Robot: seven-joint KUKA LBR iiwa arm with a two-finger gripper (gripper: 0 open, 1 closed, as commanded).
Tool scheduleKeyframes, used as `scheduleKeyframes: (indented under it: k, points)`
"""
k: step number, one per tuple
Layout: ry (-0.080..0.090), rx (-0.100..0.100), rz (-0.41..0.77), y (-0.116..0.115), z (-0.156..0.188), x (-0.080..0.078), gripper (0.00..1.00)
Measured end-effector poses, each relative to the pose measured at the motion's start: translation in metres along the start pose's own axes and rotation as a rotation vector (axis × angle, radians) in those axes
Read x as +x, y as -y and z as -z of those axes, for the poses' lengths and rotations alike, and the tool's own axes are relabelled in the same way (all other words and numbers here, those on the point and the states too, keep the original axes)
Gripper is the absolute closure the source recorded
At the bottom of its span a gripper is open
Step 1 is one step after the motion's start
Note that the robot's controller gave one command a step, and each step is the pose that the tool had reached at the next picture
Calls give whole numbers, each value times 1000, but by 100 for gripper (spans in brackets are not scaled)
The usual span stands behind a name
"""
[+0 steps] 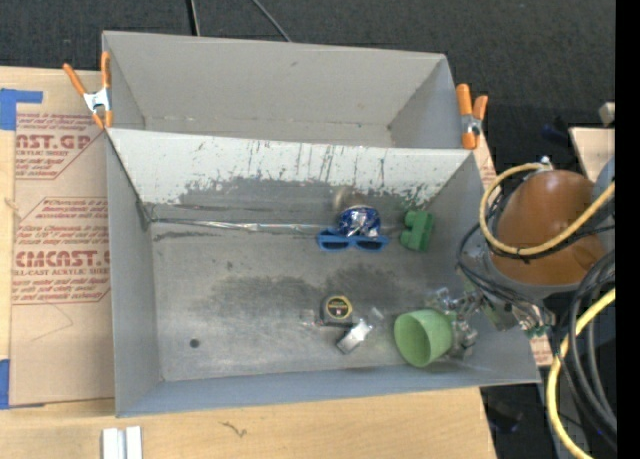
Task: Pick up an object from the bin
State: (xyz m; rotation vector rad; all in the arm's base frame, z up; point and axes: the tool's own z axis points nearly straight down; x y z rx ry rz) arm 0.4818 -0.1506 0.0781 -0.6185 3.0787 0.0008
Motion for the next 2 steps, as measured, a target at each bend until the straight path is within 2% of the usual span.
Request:
scheduleKeyframes:
  k: [1,2]
  points:
    - [2,2,0,-1,33,-1,100]
    - [5,4,0,-1,93,-4,100]
